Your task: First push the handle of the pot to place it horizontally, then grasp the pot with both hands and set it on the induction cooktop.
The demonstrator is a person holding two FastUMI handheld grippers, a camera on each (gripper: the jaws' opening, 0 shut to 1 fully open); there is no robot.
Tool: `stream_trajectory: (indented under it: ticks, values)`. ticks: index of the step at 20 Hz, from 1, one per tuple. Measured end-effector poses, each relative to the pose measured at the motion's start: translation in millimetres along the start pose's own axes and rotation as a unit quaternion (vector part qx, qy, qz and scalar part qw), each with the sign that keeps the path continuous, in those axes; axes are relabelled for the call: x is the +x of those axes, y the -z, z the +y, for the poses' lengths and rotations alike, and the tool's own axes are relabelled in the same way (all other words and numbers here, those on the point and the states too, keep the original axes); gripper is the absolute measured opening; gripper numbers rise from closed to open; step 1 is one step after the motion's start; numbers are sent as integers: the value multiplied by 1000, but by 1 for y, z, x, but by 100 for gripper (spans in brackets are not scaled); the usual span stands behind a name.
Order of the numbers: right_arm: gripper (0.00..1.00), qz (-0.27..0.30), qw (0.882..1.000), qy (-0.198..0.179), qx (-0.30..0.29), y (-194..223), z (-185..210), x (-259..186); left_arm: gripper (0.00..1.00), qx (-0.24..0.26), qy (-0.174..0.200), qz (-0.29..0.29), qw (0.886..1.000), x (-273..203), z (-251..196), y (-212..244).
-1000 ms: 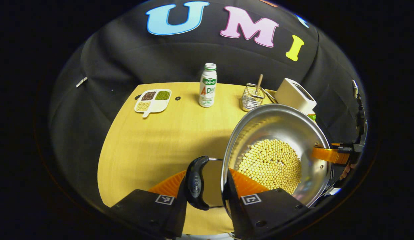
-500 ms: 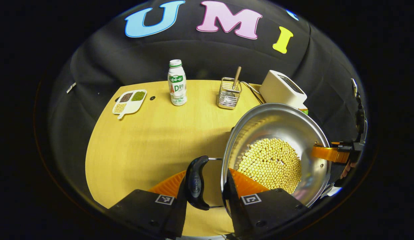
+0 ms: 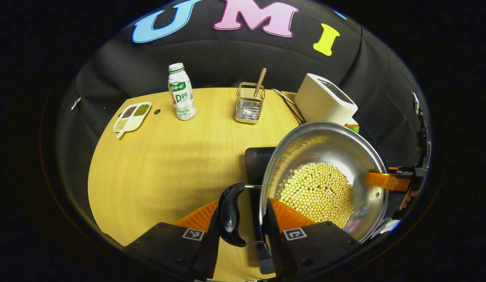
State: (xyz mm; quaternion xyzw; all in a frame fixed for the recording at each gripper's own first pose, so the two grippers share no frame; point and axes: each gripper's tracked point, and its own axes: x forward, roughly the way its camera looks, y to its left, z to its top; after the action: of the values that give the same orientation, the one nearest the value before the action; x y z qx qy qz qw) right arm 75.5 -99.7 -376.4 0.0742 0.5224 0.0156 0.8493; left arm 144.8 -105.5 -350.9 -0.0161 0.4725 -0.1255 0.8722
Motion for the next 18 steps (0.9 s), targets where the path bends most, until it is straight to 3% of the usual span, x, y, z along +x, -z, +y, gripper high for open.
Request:
stream_trajectory:
  ticks: [18]
  values:
    - [58,16,1000,-8,7,-1,-9,31,57,-3,-5,7,1000,32,2,-4]
